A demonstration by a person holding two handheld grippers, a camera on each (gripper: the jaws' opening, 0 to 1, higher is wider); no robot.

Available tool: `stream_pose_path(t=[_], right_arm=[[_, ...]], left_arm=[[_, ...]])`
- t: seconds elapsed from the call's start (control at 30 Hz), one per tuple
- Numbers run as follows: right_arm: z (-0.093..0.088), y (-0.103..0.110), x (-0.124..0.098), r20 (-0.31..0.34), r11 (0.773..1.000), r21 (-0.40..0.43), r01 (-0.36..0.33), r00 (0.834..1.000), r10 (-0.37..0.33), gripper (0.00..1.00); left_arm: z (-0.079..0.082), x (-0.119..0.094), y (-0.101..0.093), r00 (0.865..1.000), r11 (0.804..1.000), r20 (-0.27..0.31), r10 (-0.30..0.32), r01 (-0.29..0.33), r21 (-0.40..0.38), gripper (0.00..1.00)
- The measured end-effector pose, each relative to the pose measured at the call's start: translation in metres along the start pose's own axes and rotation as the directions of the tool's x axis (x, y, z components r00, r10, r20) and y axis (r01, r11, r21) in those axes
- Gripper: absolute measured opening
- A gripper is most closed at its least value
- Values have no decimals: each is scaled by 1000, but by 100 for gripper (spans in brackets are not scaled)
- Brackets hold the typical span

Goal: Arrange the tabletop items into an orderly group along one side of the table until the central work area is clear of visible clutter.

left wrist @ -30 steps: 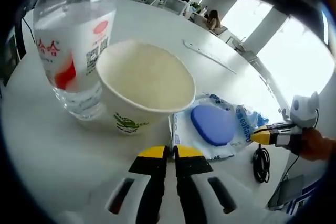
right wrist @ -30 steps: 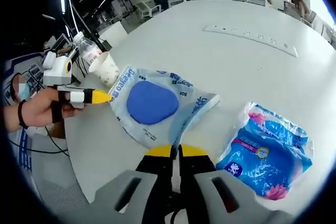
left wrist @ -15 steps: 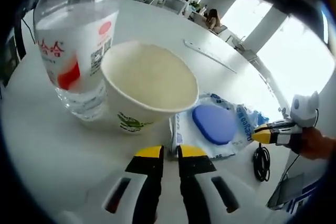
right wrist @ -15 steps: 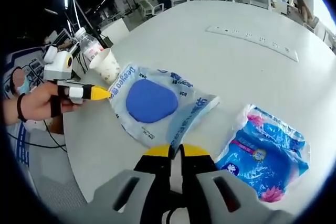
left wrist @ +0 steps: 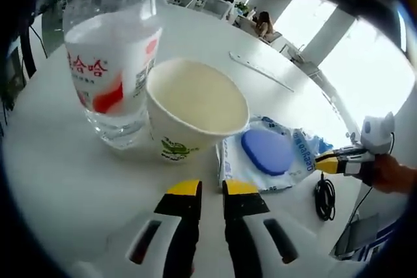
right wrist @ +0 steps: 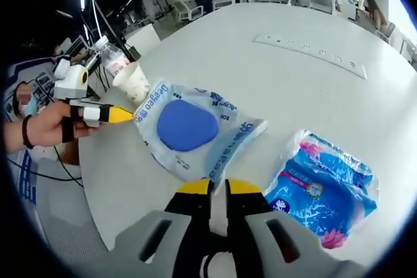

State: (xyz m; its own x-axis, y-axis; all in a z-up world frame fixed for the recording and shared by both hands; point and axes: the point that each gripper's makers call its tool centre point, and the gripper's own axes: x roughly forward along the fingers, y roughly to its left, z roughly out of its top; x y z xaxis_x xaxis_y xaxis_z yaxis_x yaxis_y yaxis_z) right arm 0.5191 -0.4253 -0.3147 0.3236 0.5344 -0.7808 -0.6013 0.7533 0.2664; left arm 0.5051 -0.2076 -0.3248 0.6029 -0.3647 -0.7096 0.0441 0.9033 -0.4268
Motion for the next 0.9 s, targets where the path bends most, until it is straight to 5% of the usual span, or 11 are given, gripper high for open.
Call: stream_pose_path(t=[0.9], right_arm=[[-23, -13, -31, 19, 998, 18, 53, 998, -54, 5]], left_arm=[[-23, -32, -1, 1000, 999, -7, -7, 7, 32, 11]])
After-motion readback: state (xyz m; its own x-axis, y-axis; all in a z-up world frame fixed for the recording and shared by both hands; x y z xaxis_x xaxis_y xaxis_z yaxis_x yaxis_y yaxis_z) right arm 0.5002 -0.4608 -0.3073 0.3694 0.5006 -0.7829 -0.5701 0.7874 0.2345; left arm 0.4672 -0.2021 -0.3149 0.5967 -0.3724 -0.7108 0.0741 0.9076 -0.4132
